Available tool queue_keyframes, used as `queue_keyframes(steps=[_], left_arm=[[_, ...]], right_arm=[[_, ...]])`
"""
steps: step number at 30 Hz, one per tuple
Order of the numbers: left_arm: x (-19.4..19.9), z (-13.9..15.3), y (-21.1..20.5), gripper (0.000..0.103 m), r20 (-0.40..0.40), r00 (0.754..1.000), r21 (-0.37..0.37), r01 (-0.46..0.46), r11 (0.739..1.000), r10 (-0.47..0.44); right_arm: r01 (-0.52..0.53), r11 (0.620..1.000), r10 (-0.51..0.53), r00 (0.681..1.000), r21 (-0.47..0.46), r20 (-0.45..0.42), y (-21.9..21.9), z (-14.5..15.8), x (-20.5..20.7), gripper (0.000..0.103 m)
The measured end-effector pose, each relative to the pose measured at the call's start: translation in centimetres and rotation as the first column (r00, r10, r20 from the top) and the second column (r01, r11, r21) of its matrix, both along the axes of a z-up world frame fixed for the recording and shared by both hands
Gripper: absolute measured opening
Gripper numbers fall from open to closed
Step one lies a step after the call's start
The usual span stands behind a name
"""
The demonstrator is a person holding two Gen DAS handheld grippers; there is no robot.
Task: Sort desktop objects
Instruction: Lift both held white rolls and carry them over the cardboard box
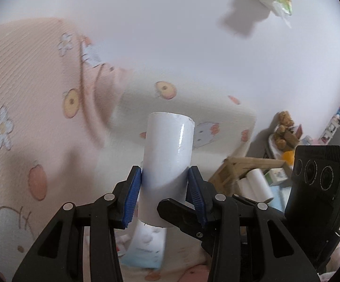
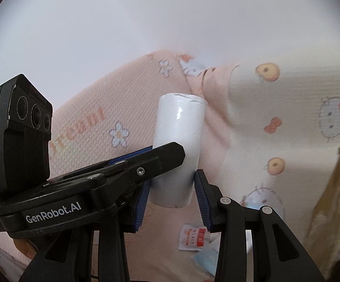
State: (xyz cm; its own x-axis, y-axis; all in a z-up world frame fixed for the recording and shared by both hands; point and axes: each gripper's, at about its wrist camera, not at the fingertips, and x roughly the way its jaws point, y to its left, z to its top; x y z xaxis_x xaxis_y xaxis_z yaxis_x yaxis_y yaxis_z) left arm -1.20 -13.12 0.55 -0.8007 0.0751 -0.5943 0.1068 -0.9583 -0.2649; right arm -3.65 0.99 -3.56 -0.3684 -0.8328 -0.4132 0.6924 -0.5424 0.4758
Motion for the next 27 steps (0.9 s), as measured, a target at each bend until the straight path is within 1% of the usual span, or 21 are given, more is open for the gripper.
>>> queue_keyframes(steps=[6, 12, 13, 15, 22, 27], left_arm=[[-1.1, 2.1, 3.6, 0.045, -0.042, 0.998, -0.030, 0.048, 0.998, -0.049], [-3.6, 3.6, 7.4, 0.045, -0.044, 0.991, -0.059, 0.120, 0.991, -0.123], [-3.9, 3.8, 7.9, 0.045, -0.043, 0.990, -0.064, 0.131, 0.989, -0.133], [-4.9, 4.3, 9.2, 0.045, -0.036, 0.986, -0.078, 0.157, 0.984, -0.160], [-7.1, 6.1, 12.5, 0.045, -0.037, 0.976, -0.105, 0.211, 0.972, -0.215], [-8.9, 7.0, 14.8, 0.045, -0.015, 0.970, -0.131, 0.238, 0.962, -0.242]], right_arm=[[0.065, 0.997, -0.067, 0.997, -0.043, -0.042, 3.4, 1.7, 0.0, 0.036], [0.134, 0.989, -0.138, 0.989, -0.069, -0.049, 6.8, 2.7, -1.3, 0.036], [0.188, 0.980, -0.192, 0.980, -0.070, -0.048, 7.2, 2.8, -1.4, 0.036], [0.211, 0.974, -0.215, 0.975, -0.077, -0.046, 8.3, 3.1, -1.9, 0.036], [0.262, 0.961, -0.267, 0.962, -0.088, -0.054, 11.0, 4.9, -3.4, 0.036], [0.266, 0.962, -0.269, 0.961, -0.057, -0.066, 13.1, 6.1, -4.8, 0.036]])
